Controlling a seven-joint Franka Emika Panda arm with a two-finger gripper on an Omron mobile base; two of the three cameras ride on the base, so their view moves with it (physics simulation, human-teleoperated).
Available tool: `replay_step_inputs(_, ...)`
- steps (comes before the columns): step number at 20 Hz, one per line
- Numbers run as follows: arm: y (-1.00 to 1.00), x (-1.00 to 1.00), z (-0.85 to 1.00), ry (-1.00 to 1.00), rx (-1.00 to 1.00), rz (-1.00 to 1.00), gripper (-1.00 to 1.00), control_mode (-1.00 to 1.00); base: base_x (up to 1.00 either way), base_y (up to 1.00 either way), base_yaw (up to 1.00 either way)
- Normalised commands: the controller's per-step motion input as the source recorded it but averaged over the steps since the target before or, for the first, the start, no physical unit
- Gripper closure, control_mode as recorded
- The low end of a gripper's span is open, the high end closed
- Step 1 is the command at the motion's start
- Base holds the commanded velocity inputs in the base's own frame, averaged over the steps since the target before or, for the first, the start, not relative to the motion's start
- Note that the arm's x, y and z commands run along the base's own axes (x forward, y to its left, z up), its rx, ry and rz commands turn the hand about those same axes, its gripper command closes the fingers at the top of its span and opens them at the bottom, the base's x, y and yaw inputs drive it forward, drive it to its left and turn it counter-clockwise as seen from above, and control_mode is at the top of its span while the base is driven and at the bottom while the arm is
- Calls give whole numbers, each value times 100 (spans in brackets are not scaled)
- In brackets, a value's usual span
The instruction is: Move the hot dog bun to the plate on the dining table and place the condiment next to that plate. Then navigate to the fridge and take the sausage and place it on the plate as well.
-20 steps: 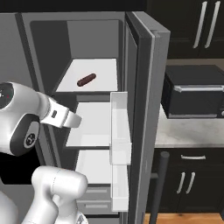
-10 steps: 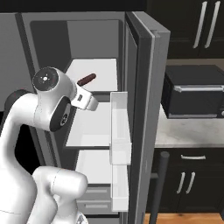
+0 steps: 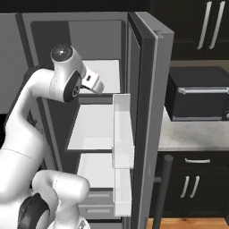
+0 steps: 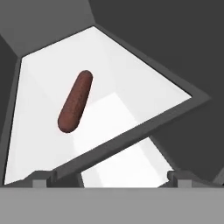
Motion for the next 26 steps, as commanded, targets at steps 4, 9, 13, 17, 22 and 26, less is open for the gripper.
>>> replay_step_inputs(4, 1, 74, -2, 7, 6, 1, -100, -100, 0, 0, 0)
replay_step_inputs(9, 19, 58, -3, 2, 1, 0, -100, -100, 0, 0, 0)
replay_step_inputs(13, 26, 40, -13, 1, 0, 0, -100, -100, 0, 0, 0)
replay_step_inputs(17, 17, 30, -21, 0, 0, 0, -100, -100, 0, 0, 0)
replay_step_inputs(22, 15, 34, -13, 0, 0, 0, -100, -100, 0, 0, 0)
replay_step_inputs(26, 12, 33, -9, 0, 0, 0, -100, -100, 0, 0, 0)
